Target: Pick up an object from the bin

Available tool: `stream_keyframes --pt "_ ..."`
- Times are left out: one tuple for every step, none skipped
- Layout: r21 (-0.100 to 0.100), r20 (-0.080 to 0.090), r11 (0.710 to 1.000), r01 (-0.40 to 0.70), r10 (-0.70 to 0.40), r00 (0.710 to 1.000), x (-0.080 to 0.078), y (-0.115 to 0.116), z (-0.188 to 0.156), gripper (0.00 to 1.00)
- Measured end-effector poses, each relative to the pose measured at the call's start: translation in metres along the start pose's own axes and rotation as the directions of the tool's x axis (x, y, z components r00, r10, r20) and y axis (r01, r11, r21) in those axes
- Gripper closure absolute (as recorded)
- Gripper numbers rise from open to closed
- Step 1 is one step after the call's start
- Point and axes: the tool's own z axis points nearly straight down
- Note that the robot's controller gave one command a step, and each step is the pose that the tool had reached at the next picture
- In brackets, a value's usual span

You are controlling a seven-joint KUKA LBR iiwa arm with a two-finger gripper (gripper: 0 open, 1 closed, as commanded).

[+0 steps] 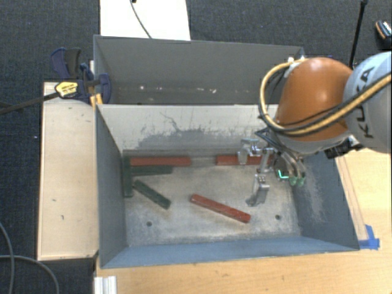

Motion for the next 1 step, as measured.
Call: stream_keyframes --pt "0.0 -0.001 0.975 -0.224 0.224 0.975 0.0226 0.0038 0.1367 0.0"
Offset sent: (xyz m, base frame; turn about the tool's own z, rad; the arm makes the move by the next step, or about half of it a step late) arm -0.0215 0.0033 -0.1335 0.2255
